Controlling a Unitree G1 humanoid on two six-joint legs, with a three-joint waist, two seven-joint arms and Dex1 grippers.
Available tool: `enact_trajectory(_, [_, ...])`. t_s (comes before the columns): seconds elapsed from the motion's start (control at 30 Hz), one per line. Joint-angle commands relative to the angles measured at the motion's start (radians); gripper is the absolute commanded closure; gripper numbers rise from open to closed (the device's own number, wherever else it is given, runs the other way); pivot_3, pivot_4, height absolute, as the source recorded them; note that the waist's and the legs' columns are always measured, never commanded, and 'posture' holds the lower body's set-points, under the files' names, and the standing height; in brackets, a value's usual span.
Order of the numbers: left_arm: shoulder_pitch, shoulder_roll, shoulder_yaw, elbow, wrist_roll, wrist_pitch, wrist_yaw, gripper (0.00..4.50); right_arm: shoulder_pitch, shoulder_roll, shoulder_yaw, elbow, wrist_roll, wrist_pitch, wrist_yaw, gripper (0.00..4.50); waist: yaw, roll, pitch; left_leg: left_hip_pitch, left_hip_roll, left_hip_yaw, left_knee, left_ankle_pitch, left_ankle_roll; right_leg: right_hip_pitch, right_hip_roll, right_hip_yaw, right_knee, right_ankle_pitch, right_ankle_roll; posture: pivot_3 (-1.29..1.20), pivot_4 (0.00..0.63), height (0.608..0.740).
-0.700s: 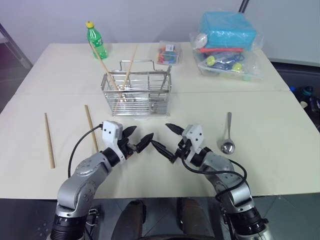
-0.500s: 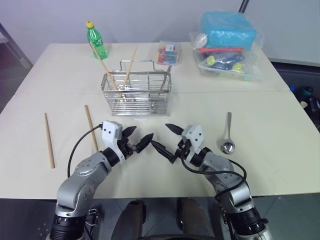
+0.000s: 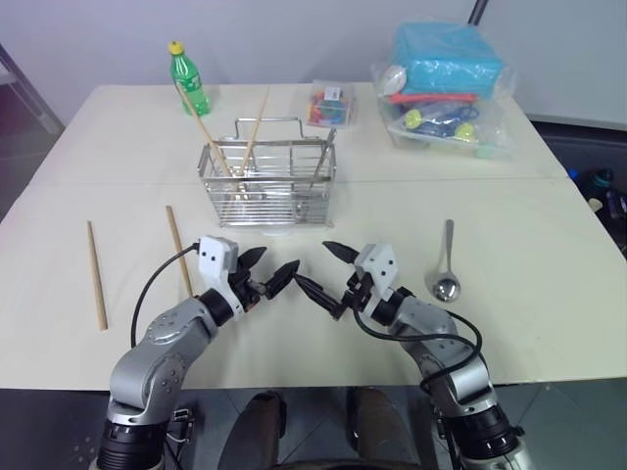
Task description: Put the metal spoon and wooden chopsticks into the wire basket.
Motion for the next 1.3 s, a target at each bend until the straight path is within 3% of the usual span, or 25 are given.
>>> enact_trajectory(0.03, [0.005, 0.000, 0.014, -0.038, -0.009, -0.017, -0.004, 0.02, -0.011, 0.012, 0.005, -0.019, 0.004, -0.021, 0.003, 0.00, 0.000, 0.000, 0.000, 0.000, 0.000, 0.000, 0.000, 0.000, 0.000, 0.000, 0.000, 0.000, 0.000, 0.000, 0.000, 0.00, 0.150, 0.740])
enact_trajectory(0.37, [0.012, 0.037, 0.008, -0.054, -0.002, -0.015, -0.024, 0.02, -0.003, 0.012, 0.005, -0.027, 0.005, -0.016, -0.002, 0.00, 0.000, 0.000, 0.000, 0.000, 0.000, 0.000, 0.000, 0.000, 0.000, 0.000, 0.000, 0.000, 0.000, 0.000, 0.000, 0.00, 0.150, 0.740])
enact_trajectory(0.7, [-0.092, 0.208, 0.037, -0.070, -0.043, 0.006, -0.169, 0.02, -0.030, 0.001, -0.008, -0.010, 0.010, -0.008, 0.010, 0.00, -0.001, 0.000, 0.000, 0.000, 0.000, 0.000, 0.000, 0.000, 0.000, 0.000, 0.000, 0.000, 0.000, 0.000, 0.000, 0.00, 0.150, 0.740])
enact_trajectory(0.97, [-0.127, 0.199, 0.031, -0.043, -0.049, 0.011, -0.198, 0.02, -0.021, 0.004, -0.011, -0.019, 0.001, -0.017, -0.012, 0.00, -0.002, 0.000, 0.000, 0.000, 0.000, 0.000, 0.000, 0.000, 0.000, 0.000, 0.000, 0.000, 0.000, 0.000, 0.000, 0.00, 0.150, 0.740])
enact_trajectory(1.1, [-0.136, 0.222, 0.008, -0.069, -0.080, 0.031, -0.264, 0.02, -0.021, -0.037, -0.028, -0.039, -0.011, 0.003, -0.006, 0.00, -0.001, 0.000, 0.000, 0.000, 0.000, 0.000, 0.000, 0.000, 0.000, 0.000, 0.000, 0.000, 0.000, 0.000, 0.000, 0.00, 0.150, 0.740])
enact_trajectory(1.3, [-0.138, 0.333, -0.033, -0.076, -0.059, -0.010, -0.425, 0.02, -0.054, -0.123, -0.117, -0.111, 0.030, 0.098, -0.019, 0.00, -0.001, 0.000, 0.000, 0.000, 0.000, 0.000, 0.000, 0.000, 0.000, 0.000, 0.000, 0.000, 0.000, 0.000, 0.000, 0.00, 0.150, 0.740])
